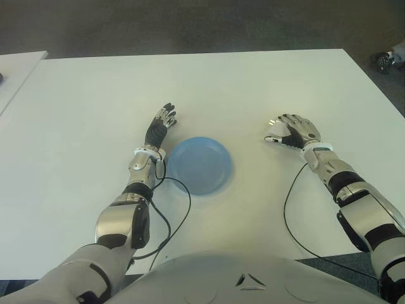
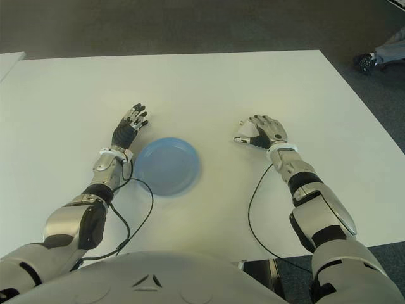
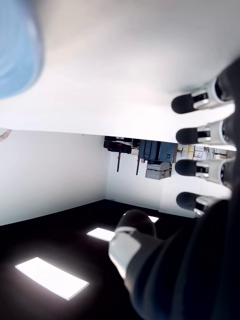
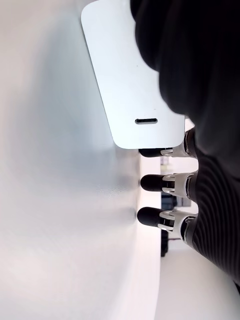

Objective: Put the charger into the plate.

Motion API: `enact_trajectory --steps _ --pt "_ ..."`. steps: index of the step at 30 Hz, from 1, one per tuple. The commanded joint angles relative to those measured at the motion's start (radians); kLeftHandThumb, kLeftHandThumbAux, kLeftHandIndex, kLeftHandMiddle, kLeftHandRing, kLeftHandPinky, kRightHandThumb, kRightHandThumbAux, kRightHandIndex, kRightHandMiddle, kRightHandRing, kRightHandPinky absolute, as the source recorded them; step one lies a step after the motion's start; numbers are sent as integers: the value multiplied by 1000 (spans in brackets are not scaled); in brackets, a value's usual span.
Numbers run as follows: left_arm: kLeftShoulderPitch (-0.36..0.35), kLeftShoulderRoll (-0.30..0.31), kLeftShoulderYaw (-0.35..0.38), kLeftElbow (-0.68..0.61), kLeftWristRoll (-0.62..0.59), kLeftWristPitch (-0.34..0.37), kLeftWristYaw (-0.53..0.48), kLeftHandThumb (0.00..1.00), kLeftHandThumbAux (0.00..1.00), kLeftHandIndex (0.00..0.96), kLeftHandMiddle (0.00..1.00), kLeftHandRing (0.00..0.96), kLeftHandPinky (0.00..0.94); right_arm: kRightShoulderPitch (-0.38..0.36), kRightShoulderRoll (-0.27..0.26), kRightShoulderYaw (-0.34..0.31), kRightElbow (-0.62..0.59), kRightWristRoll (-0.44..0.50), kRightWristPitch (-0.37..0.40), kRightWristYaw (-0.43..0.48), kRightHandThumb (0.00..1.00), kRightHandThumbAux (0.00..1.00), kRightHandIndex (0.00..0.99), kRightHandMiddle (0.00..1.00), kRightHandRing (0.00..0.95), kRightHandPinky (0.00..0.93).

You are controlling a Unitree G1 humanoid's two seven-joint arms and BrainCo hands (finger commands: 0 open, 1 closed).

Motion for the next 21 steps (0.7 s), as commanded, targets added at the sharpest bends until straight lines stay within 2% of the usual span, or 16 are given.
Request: enact_trajectory --steps 1,11,18,20,21 --pt "40 -5 6 23 -4 43 -12 37 511 0 0 0 19 101 26 35 55 -16 7 104 350 102 0 0 0 0" --pt "41 -5 5 22 -7 42 -17 38 506 0 0 0 20 107 27 35 57 -12 -4 89 385 109 0 0 0 0" --pt "42 -6 5 20 -11 39 -21 40 500 0 0 0 23 110 23 31 49 -12 -32 36 399 134 0 0 0 5" --pt "42 -6 5 20 -12 39 -23 43 497 0 0 0 25 111 22 24 46 -8 -43 4 399 169 0 0 0 45" --pt "42 -6 5 20 -13 39 -24 46 495 0 0 0 25 113 24 17 46 -5 -47 -32 408 200 32 29 36 102"
